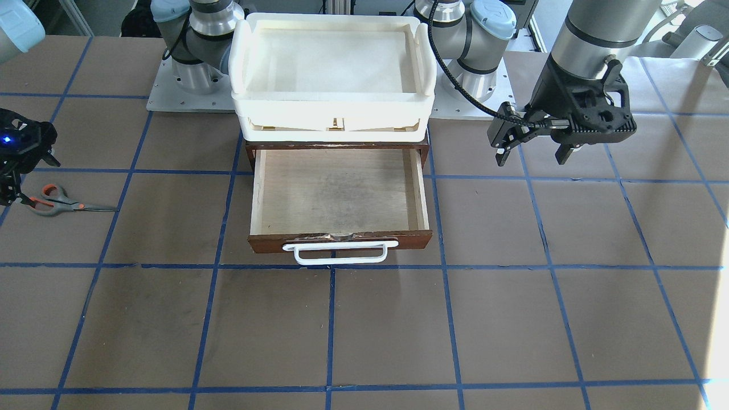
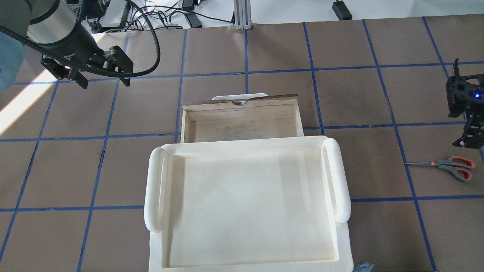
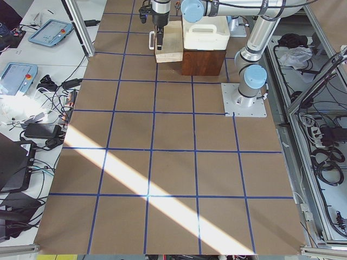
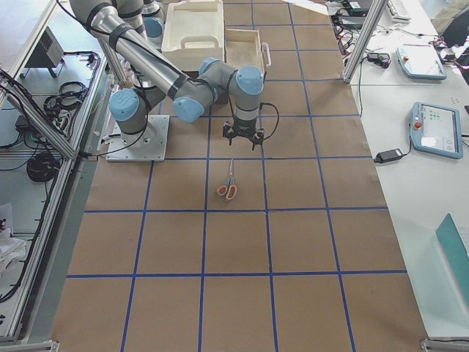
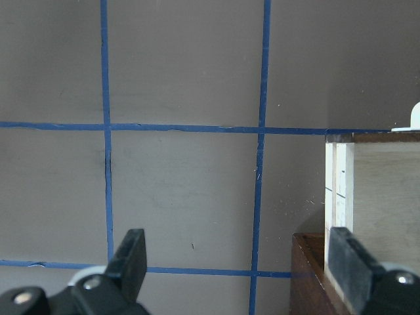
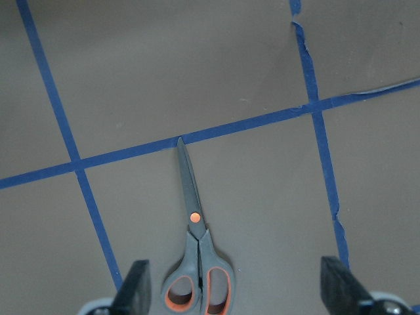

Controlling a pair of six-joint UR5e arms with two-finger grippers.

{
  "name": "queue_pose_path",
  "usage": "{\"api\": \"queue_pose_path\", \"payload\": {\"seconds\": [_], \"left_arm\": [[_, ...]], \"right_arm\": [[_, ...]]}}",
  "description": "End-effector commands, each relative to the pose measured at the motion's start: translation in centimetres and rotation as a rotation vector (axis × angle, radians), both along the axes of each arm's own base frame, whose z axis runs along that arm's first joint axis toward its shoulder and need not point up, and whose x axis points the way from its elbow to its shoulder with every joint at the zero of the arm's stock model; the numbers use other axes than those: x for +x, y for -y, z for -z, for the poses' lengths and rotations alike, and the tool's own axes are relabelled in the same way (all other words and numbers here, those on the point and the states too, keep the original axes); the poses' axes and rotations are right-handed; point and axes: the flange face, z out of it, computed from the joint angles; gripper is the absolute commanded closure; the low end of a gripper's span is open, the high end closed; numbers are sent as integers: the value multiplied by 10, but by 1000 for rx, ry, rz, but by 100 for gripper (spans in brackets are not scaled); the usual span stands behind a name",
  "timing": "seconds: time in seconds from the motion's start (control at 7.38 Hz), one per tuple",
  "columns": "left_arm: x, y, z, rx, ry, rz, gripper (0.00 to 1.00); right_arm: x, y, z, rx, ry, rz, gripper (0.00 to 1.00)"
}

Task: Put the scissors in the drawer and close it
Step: 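Lower the right gripper and close it on the scissors blades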

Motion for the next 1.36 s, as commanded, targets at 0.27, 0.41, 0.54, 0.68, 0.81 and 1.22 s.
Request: {"api": "queue_pose_path", "payload": {"seconds": [0.27,0.41,0.54,0.68,0.81,1.22], "left_arm": [[0,0,2,4,4,-1,0],[0,0,4,8,-4,0,0],[0,-1,4,8,-2,0,0],[0,-2,4,8,-1,1,0],[0,-2,4,9,1,1,0],[0,-2,4,8,-2,1,0]], "right_arm": [[-49,-20,108,26,89,-8,3],[-61,-13,118,-23,24,-21,2],[-64,-10,130,-36,9,-56,2],[-58,-17,137,-22,23,-56,2],[-48,-26,148,-5,50,-64,3],[-47,-29,140,-10,32,-101,8]]}}
